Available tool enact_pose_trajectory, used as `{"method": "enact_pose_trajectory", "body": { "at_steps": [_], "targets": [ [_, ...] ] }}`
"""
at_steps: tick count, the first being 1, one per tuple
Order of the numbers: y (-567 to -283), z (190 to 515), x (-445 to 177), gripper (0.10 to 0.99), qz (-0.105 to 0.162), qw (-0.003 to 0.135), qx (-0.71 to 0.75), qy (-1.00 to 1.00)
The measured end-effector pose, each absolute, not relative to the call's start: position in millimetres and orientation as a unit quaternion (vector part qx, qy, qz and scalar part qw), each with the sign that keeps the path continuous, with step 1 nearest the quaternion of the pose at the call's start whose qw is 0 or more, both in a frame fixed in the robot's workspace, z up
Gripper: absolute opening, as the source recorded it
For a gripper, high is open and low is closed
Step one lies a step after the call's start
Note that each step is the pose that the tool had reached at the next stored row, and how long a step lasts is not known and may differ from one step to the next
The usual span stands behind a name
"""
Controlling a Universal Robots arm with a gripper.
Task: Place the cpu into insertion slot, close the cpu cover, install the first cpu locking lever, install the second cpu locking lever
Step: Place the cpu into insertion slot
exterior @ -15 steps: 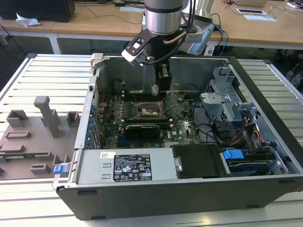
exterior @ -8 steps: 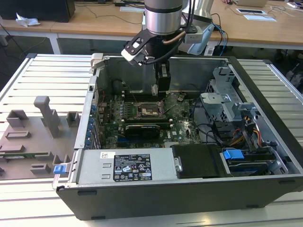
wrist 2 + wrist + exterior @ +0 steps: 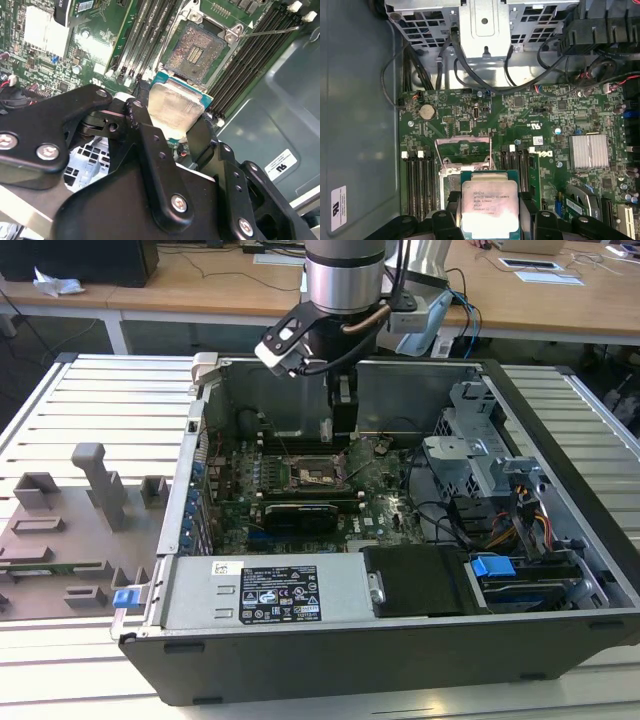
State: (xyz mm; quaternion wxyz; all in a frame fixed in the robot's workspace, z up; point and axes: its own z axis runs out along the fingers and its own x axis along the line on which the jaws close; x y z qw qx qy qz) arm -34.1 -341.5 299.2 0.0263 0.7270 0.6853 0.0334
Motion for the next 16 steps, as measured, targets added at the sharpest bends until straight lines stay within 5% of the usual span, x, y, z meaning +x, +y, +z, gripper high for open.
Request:
{"method": "enact_pose_trajectory", "body": {
  "at_steps": [16],
  "targets": [
    [-341.5, 299.2, -34.3, 0.545, 0.033, 0.027, 0.753, 0.657]
  ]
}}
